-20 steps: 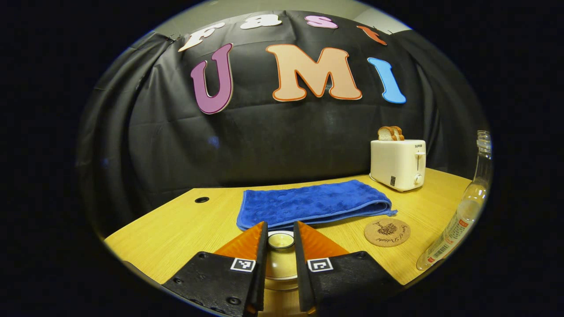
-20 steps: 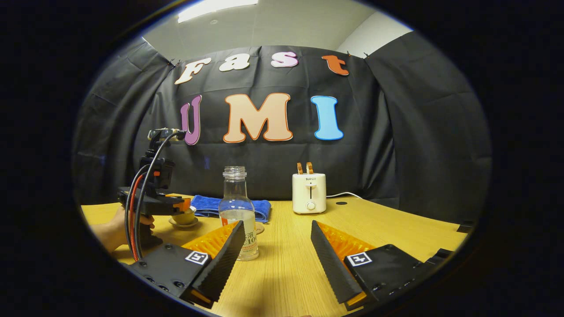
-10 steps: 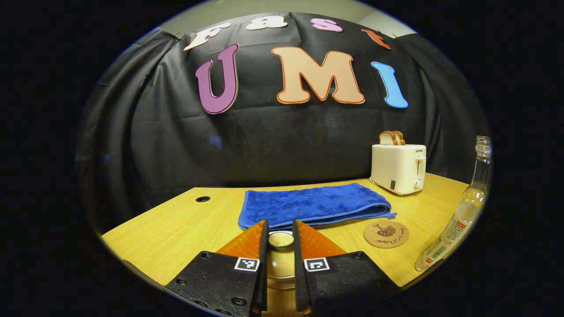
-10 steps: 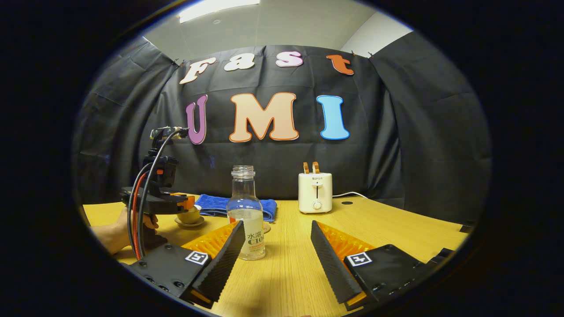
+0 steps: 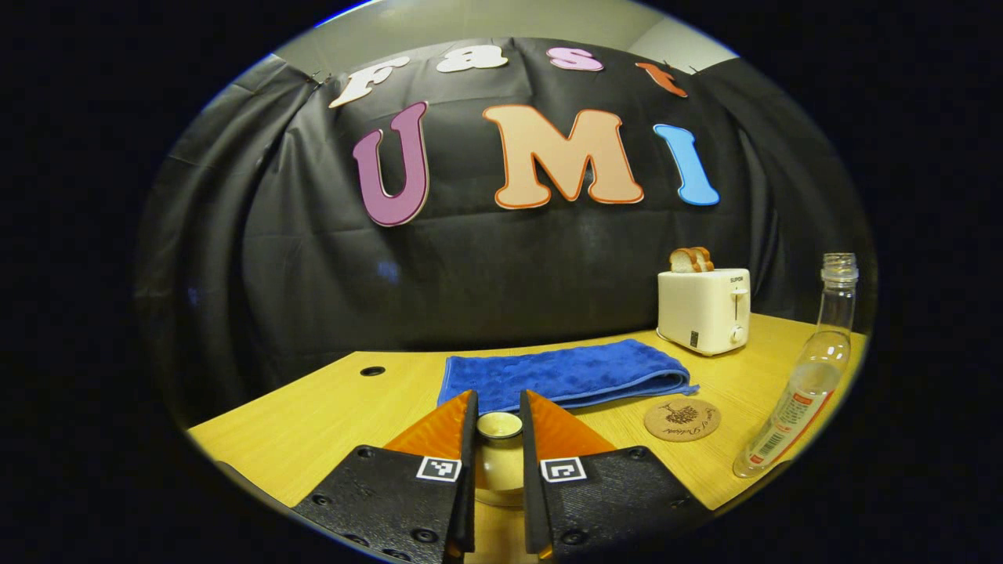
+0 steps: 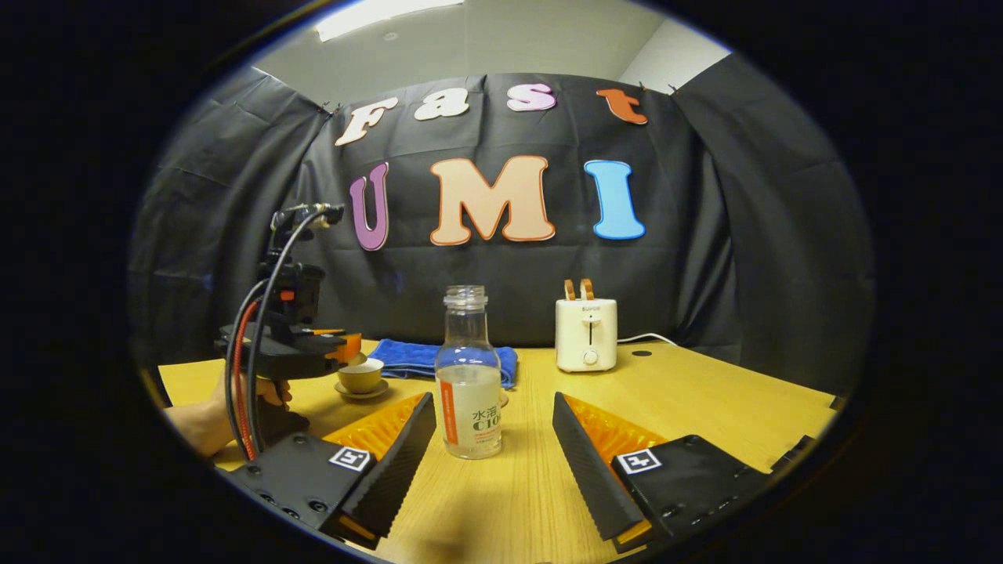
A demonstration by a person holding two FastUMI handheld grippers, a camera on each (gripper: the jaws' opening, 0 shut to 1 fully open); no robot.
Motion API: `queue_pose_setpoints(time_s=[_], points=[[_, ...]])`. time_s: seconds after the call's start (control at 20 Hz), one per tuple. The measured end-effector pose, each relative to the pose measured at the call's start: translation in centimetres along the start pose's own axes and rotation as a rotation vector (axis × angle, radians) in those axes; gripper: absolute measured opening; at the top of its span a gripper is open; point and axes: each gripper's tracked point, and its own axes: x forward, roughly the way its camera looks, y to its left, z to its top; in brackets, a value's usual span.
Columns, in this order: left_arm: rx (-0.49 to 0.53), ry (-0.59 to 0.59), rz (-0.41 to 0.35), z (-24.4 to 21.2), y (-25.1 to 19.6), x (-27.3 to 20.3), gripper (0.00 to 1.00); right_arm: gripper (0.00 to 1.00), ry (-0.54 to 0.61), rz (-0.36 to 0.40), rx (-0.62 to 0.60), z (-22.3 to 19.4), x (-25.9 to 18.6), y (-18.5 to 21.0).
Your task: Open the teacup lid with one hand, grasp the water bottle and pour water into the teacup with the other hand; after pouring, place the water bottle on the coaster and then close the teacup lid.
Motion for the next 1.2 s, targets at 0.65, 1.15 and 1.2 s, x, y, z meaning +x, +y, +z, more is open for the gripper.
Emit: queue_pose_setpoints(time_s=[0.65, 1.15, 1.2], points=[[0.000, -0.059, -0.002, -0.2, 5.0, -9.3, 0.22, 0.97, 0.079, -0.013, 0.005, -1.4, 7.1, 1.9], [-0.045, -0.020, 0.009, -1.5, 6.6, -10.3, 0.22, 0.95, 0.060, -0.075, -0.008, -1.3, 11.5, 1.8], [-0.050, -0.023, 0.011, -1.5, 6.6, -10.2, 0.22, 0.91, 0.058, -0.075, -0.004, -1.3, 11.6, 1.8]])
